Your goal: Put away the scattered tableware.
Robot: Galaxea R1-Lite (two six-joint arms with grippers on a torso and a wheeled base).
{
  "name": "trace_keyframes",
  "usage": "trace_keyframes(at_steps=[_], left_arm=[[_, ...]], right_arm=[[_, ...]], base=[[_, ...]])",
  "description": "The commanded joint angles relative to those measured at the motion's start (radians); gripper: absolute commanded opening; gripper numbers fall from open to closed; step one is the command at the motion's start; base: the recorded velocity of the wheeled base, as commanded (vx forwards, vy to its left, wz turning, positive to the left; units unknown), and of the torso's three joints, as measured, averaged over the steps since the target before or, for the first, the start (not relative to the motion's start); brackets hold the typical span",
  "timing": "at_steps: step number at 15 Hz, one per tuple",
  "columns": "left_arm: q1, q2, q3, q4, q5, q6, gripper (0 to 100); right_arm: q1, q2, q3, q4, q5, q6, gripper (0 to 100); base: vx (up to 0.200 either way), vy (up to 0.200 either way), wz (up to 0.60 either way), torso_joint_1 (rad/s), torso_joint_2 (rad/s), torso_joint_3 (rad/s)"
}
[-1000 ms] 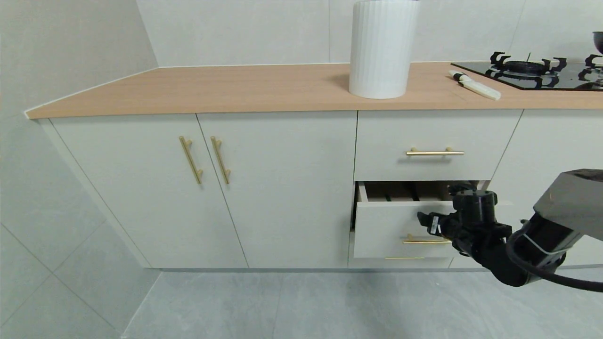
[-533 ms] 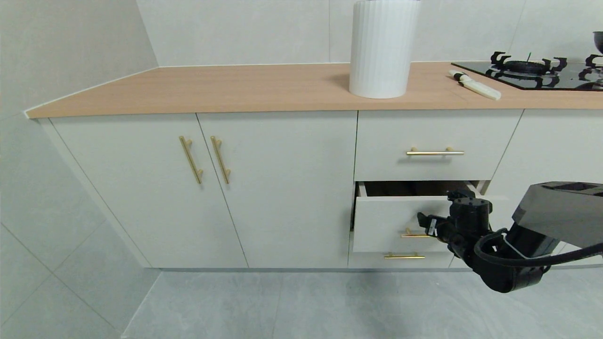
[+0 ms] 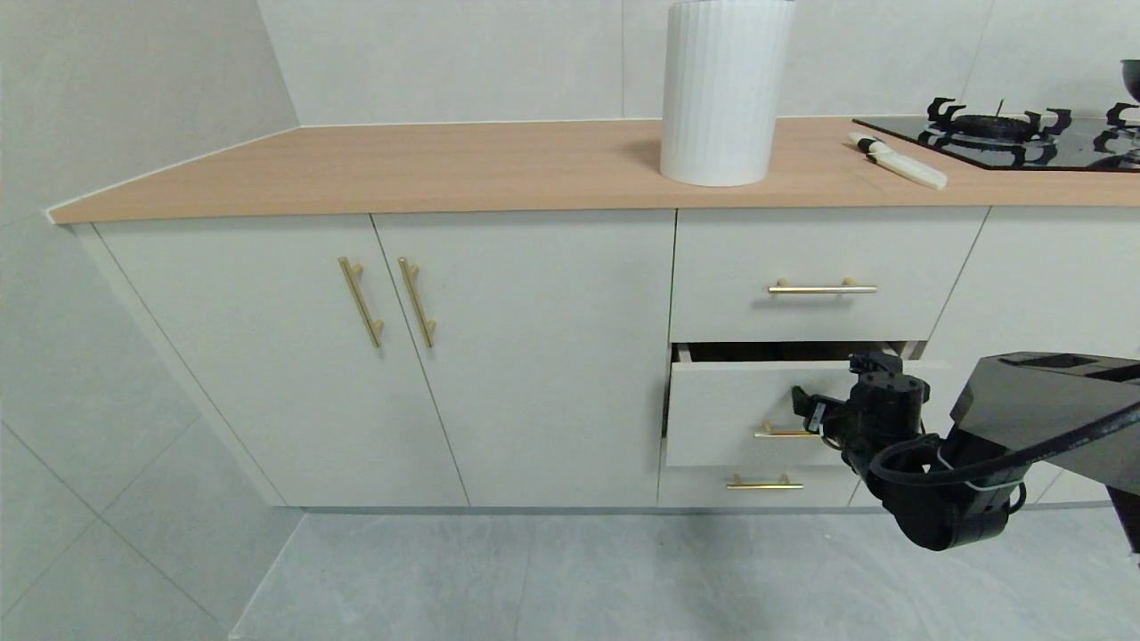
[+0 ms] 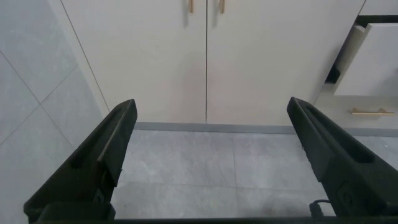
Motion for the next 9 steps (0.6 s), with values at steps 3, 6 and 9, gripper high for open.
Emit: trace_keyframes(at_steps=[3,6,9], left_arm=[[0.0,0.0,0.0,0.0,0.0,0.0,100],[0.0,0.0,0.0,0.0,0.002,0.0,100],[0.0,0.0,0.0,0.0,0.0,0.0,100]], right_arm=[[-0.002,0.041,-0.056,-0.021,-0.037,0.0,100],[-0.018,0.044,-0.078,-0.023,-0.043,0.0,100],[-0.036,0.084,-0.147,-0.021,-0.094,-0.002,100]], base=[[0.0,0.0,0.0,0.0,0.0,0.0],[0.0,0.0,0.0,0.0,0.0,0.0],[0.0,0.0,0.0,0.0,0.0,0.0]])
